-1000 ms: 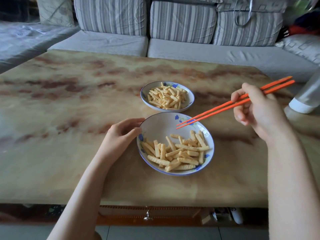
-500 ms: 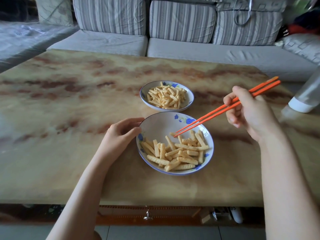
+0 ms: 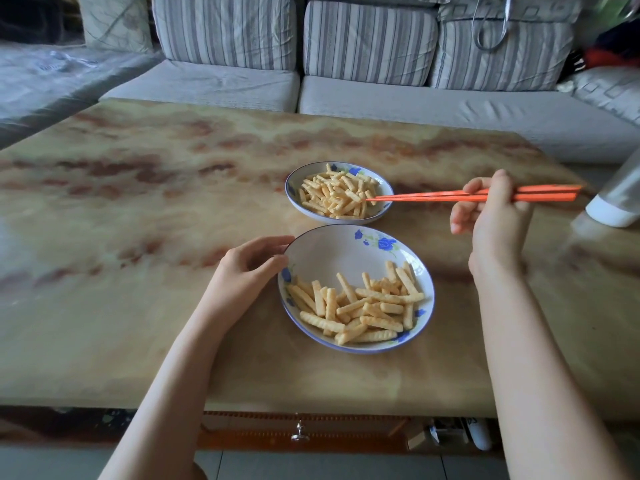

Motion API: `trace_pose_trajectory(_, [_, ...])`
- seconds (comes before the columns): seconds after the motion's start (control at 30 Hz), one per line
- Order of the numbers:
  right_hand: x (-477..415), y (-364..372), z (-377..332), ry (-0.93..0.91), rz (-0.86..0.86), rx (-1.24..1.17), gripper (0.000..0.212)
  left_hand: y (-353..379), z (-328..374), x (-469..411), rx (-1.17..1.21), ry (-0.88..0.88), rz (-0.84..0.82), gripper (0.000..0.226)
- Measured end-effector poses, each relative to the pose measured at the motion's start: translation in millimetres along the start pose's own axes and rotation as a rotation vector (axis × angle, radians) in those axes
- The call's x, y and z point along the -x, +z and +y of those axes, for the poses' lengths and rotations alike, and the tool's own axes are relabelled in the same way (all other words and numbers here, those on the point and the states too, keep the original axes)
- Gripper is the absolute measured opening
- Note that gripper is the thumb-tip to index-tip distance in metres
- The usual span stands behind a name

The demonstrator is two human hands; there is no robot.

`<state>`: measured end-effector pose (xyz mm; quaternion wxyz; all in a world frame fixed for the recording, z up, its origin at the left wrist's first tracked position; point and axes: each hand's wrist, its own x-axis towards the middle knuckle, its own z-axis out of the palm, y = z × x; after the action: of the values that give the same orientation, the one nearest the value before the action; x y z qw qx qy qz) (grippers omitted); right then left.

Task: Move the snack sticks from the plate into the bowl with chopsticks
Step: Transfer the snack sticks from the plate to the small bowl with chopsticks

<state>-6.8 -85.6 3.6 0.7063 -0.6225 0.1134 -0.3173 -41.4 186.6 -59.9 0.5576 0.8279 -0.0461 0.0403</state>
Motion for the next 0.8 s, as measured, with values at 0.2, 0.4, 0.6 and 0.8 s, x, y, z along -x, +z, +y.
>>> trace_pose_trajectory(0.2, [-1,-4,9,0.011,-0.016,0.049,0.042,0,0,0,0.001,-0.003,0.0,0.039])
trace_pose_trajectory(0.4, [-7,-17,-8,-0.022,-0.084,0.068,0.04,0,-1,0,0.009,-0.007,-0.005,0.039])
trace_pose_trajectory(0.6, [-9,-35,-36,-0.017,-0.234,0.221,0.041,0,-2,-1,0.016,-0.004,-0.001,0.038])
trace_pose_trajectory(0.8, [-3,-44,-53,-0.045,-0.278,0.248,0.042,1,-2,-1,0.01,-0.005,0.003,0.039])
